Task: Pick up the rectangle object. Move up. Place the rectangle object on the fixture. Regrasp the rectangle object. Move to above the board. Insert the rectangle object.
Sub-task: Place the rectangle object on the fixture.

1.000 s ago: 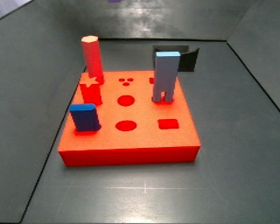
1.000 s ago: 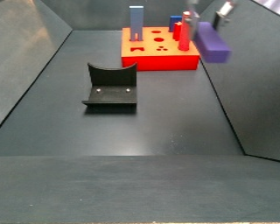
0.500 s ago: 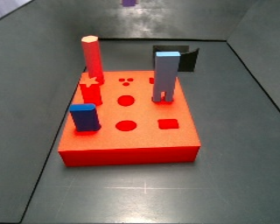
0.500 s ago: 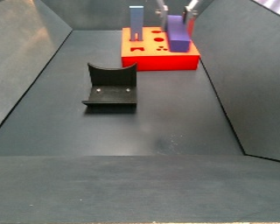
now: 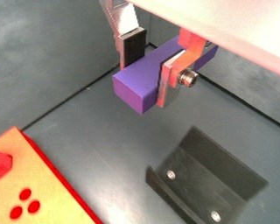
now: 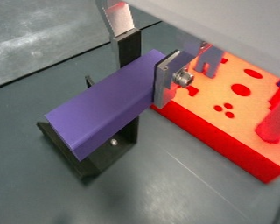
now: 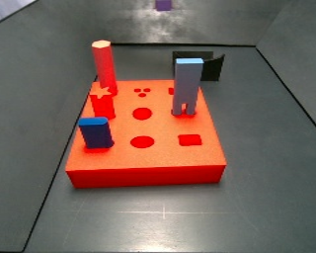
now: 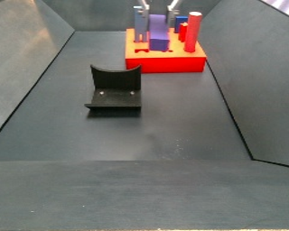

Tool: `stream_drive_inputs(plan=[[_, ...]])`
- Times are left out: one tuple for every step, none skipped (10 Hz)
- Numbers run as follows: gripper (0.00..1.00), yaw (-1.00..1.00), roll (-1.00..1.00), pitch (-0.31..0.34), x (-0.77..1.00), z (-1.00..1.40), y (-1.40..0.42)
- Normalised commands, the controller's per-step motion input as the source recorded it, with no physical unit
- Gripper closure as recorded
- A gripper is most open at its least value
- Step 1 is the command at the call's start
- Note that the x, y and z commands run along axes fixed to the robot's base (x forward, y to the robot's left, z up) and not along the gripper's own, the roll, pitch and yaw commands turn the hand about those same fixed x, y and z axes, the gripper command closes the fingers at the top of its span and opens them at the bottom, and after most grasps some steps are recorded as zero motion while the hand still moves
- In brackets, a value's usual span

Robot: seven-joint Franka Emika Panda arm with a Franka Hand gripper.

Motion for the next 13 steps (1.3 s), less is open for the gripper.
stream_drive_inputs(plan=[[1.00, -0.01, -1.00, 0.026, 1.00, 0.06, -0.05], [1.00, -0.02, -1.00, 0.034, 1.00, 0.07, -0.03], [1.00, -0.03, -1.00, 0.050, 1.00, 0.05, 0.01], [1.00, -0.03, -1.00, 0.064, 1.00, 0.03, 0.01], [1.00, -0.04, -1.00, 0.074, 0.93, 0.01, 0.02], [1.00, -0.05, -1.00, 0.088, 0.81, 0.00, 0.03], [1.00, -0.07, -1.00, 0.097, 0.71, -0.01, 0.04], [1.00, -0.09, -1.00, 0.109, 0.62, -0.01, 0.04], [1.00, -0.10, -0.93, 0.113, 0.53, -0.01, 0.04], [1.00, -0.11, -0.70, 0.097, 0.41, -0.02, 0.04], [1.00, -0.11, -0.52, 0.084, 0.33, -0.02, 0.04], [1.00, -0.10, -0.30, 0.070, 0.21, -0.01, 0.04], [1.00, -0.10, -0.24, 0.059, 0.15, -0.01, 0.03]])
